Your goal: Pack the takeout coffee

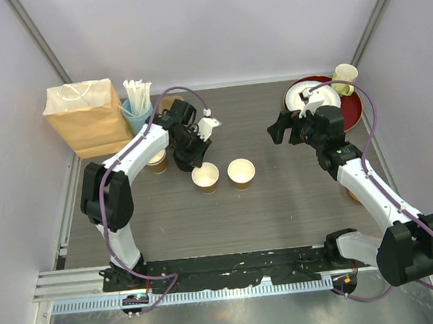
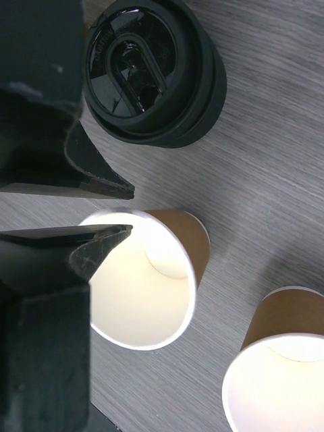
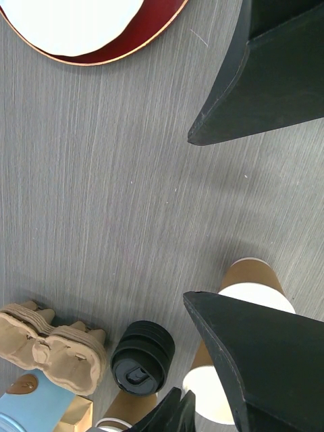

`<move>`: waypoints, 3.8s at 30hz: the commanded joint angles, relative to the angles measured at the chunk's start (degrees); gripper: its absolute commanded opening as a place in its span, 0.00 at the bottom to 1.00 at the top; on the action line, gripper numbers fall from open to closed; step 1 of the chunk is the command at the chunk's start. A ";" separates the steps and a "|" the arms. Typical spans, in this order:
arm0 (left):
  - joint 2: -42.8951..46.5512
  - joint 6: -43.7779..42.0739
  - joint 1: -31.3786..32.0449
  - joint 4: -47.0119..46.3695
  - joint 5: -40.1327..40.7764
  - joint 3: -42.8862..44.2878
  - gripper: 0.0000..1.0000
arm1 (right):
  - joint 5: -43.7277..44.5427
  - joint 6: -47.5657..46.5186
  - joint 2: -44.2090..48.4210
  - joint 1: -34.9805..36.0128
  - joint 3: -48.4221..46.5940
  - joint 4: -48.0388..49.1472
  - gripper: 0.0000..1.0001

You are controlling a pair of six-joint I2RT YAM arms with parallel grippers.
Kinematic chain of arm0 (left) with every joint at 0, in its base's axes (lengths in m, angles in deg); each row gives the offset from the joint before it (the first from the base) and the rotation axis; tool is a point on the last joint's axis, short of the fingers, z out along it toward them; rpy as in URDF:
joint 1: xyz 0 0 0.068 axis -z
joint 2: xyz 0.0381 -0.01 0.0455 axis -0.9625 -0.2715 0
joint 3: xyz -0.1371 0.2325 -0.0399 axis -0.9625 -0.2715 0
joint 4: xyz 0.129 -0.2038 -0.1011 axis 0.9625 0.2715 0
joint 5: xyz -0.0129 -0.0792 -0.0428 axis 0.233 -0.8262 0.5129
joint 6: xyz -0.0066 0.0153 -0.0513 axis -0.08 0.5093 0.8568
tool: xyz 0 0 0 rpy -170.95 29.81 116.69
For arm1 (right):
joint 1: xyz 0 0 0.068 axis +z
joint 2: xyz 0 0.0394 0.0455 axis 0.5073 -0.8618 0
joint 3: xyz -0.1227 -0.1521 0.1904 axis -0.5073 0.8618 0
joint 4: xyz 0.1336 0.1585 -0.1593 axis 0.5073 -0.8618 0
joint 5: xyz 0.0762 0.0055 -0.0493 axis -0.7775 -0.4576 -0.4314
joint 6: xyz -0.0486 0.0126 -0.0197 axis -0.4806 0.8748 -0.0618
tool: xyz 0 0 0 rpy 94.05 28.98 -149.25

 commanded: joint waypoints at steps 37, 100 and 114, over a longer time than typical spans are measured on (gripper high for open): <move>-4.67 8.38 0.64 -6.30 17.94 7.46 0.45 | -0.03 -0.39 -1.13 0.24 -2.72 1.68 0.95; 2.70 6.36 3.01 4.08 17.42 11.42 0.00 | -1.70 -0.57 0.10 0.33 -2.37 1.76 0.95; 8.07 -2.59 11.44 9.08 -5.60 14.84 0.00 | -0.48 0.92 -0.95 0.24 -4.57 -2.19 0.95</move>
